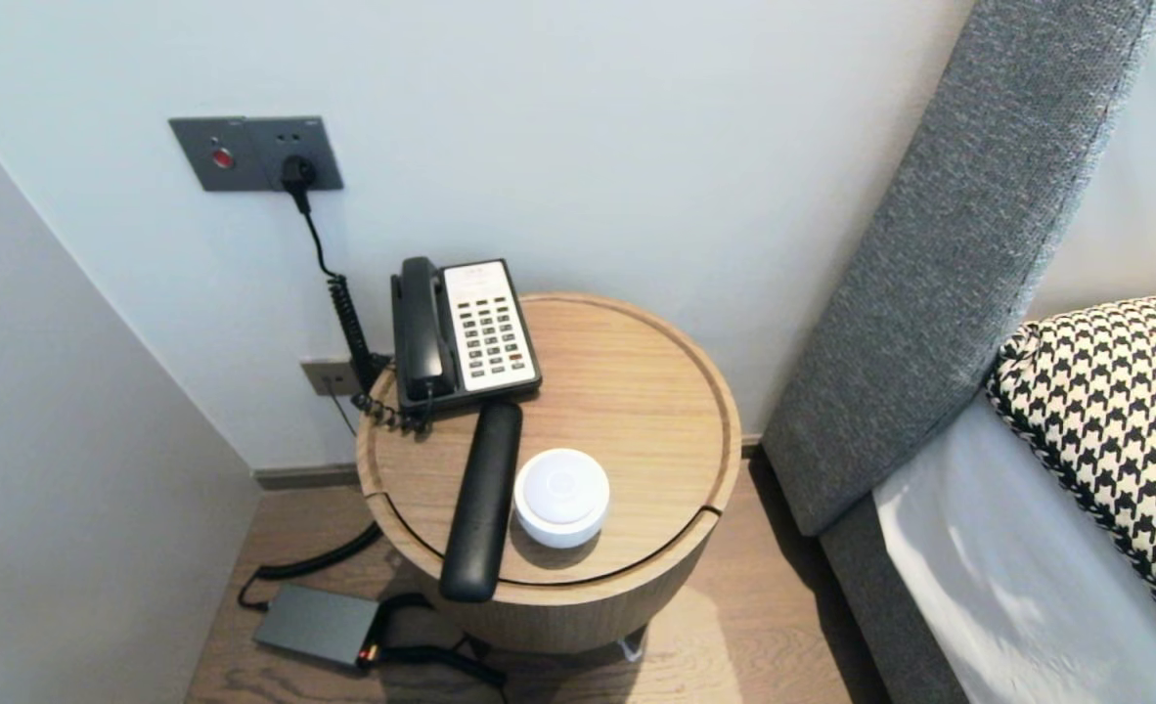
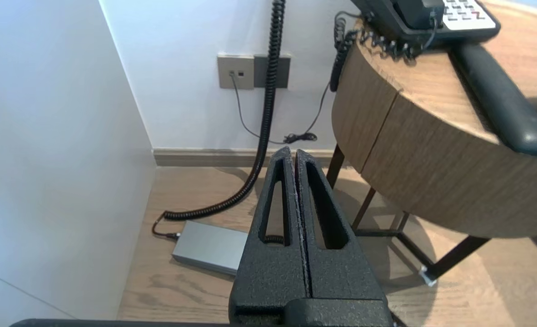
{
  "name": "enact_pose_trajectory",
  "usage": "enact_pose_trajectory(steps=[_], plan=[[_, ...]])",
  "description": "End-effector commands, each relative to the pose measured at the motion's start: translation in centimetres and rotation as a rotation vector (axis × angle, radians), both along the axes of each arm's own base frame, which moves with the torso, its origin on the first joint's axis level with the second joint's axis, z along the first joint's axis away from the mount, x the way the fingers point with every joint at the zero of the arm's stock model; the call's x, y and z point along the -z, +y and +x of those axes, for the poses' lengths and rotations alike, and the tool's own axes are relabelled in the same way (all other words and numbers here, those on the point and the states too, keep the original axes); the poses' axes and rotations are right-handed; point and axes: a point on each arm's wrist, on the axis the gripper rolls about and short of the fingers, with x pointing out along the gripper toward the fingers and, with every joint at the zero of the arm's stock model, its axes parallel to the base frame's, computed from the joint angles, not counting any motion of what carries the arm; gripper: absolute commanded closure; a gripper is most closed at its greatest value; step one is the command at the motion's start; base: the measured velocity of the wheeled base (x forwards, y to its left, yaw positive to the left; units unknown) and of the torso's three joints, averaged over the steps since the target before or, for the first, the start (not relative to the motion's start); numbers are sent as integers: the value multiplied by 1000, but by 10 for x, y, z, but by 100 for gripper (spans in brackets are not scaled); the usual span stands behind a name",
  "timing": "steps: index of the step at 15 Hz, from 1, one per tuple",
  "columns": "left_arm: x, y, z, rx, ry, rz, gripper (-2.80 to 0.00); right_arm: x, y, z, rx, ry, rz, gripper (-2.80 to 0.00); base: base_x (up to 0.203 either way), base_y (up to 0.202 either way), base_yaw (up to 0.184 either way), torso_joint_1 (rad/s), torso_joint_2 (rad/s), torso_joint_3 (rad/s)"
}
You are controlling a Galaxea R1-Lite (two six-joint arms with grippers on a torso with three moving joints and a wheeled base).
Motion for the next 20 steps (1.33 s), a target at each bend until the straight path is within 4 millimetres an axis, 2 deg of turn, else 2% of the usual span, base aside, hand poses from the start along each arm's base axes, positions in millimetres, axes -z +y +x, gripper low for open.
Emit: enact_pose_trajectory(steps=[1, 3, 20], plan=[[4, 0, 1, -4, 13, 47, 0, 7, 0, 2, 0, 24, 0, 0, 0, 0, 0, 0, 0, 0], [5, 0, 1, -1, 23, 111, 0, 7, 0, 2, 0, 24, 1, 0, 0, 0, 0, 0, 0, 0], [7, 0, 1, 5, 51, 70, 0, 7, 0, 2, 0, 26, 1, 0, 0, 0, 0, 0, 0, 0]])
